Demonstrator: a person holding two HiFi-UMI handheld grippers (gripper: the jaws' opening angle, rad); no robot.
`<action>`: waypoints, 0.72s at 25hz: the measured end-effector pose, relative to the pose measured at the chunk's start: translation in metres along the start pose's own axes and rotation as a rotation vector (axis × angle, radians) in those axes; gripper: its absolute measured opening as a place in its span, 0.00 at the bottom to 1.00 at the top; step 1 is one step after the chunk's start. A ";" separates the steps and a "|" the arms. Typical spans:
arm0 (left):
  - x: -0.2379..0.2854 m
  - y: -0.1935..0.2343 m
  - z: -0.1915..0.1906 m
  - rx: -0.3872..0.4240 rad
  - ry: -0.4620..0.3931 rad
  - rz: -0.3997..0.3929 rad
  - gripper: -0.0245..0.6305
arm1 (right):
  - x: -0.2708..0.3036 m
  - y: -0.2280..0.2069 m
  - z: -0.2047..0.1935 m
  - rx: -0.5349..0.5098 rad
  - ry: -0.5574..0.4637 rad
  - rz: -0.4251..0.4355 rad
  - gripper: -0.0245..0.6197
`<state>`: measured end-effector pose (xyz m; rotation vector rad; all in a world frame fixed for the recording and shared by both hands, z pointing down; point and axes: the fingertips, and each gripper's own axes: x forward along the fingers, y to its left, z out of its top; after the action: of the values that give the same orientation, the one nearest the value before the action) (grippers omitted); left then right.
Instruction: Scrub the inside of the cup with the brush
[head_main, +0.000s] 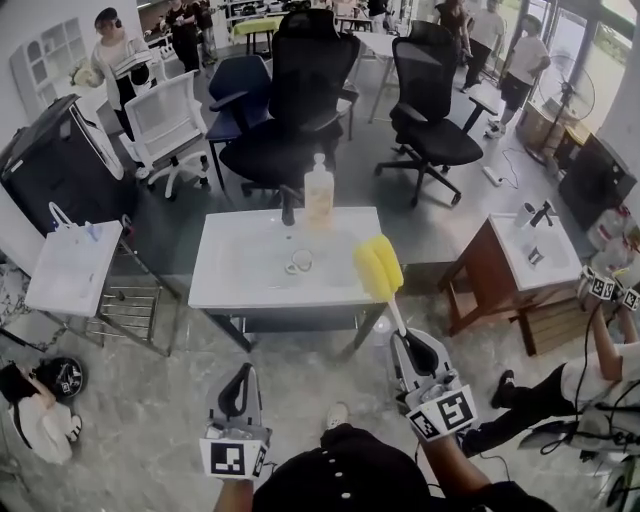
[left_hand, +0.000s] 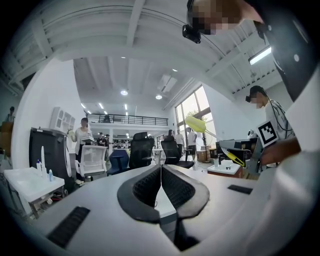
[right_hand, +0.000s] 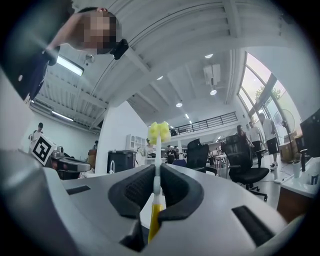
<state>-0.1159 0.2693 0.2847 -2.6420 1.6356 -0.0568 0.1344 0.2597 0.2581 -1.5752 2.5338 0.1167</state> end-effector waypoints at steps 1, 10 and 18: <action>0.010 0.002 0.001 0.000 0.002 0.003 0.08 | 0.008 -0.007 0.000 -0.001 0.002 0.003 0.10; 0.091 0.014 -0.004 -0.007 0.012 0.046 0.08 | 0.067 -0.072 -0.010 -0.003 0.004 0.022 0.10; 0.129 0.017 -0.001 -0.012 0.015 0.077 0.08 | 0.102 -0.105 -0.016 -0.006 0.014 0.039 0.10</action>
<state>-0.0733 0.1460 0.2871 -2.5909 1.7454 -0.0649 0.1826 0.1202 0.2578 -1.5345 2.5782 0.1189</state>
